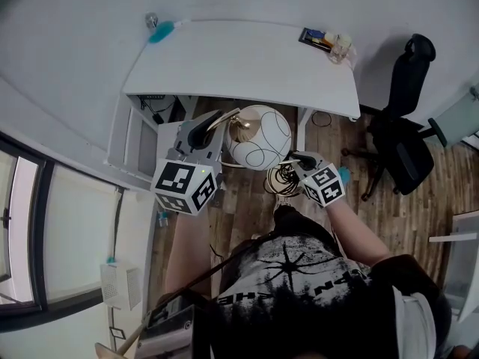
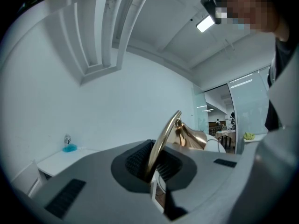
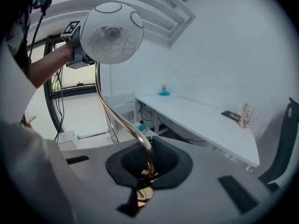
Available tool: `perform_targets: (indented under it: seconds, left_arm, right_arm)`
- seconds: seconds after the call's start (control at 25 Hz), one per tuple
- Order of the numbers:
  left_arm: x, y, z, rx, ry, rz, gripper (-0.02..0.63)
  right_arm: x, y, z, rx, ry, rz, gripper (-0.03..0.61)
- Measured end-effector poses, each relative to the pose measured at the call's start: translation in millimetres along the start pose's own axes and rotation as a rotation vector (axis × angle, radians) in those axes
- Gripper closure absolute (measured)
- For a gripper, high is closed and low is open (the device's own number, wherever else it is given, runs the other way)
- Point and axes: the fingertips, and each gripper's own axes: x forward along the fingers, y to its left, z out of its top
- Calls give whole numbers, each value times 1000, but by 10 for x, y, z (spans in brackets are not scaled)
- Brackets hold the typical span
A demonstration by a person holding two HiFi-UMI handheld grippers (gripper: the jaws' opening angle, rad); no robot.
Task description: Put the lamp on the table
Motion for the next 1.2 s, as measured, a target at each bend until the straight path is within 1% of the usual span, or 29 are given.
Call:
perform_targets:
  seconds: [0.32,0.72,1.2]
  left_arm:
    - [525,290,-25,2,20,25,597]
    - [1403,617,114,22,39,81,595]
    - [2426,915,85,28,80,117,597]
  right_arm:
    - [416,-452,153,5,-2,34,557]
    - [890,-1245,494,-7,-12,92,558]
    - [1388,-2109,650,-2,-5,139,558]
